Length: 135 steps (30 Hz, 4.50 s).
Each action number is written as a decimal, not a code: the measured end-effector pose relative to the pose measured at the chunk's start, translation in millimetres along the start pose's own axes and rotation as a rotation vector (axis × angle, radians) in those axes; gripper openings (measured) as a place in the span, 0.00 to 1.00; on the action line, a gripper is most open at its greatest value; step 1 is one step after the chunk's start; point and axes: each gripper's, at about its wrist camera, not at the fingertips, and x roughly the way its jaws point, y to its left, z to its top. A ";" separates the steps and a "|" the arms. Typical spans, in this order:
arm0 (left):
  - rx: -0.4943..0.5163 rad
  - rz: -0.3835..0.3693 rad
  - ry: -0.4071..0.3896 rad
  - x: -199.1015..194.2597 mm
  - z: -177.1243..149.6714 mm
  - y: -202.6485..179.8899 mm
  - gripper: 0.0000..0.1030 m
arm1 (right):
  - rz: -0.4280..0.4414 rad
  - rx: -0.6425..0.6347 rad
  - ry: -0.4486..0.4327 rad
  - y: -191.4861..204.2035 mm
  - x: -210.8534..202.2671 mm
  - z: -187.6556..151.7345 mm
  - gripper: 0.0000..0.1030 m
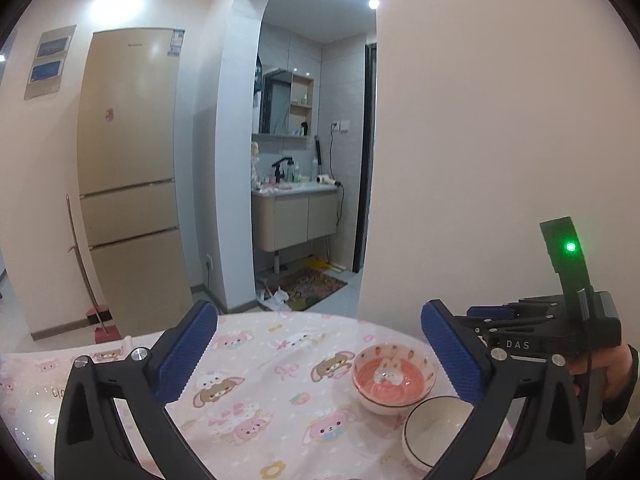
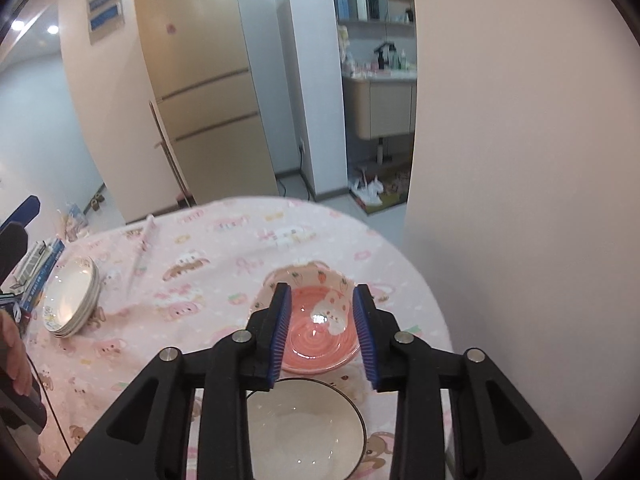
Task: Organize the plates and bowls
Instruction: 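Withdraw both open grippers up and away from the pink bowl stack, then move both grippers to the rim of a white dark-rimmed bowl, then close both grippers on the white bowl rim, then lift the white bowl with both grippers and carry it over another white bowl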
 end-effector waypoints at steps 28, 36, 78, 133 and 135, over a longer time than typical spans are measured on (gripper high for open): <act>0.046 -0.059 0.206 -9.4 -58.6 -19.3 1.00 | -0.095 0.005 -0.116 -19.7 -50.8 -63.3 1.00; -0.028 -0.165 0.370 31.6 -82.8 -32.2 1.00 | -0.073 0.013 0.009 -23.4 -14.7 -87.0 1.00; -0.013 -0.237 0.738 132.9 -142.7 -79.3 0.41 | 0.075 0.044 0.318 -26.3 68.5 -133.4 0.28; -0.168 -0.297 0.775 112.5 -123.5 -50.2 0.12 | 0.123 0.017 0.190 2.6 22.6 -94.6 0.09; -0.172 -0.299 0.755 112.0 -116.2 -49.7 0.12 | 0.118 0.013 0.169 4.4 16.2 -87.1 0.10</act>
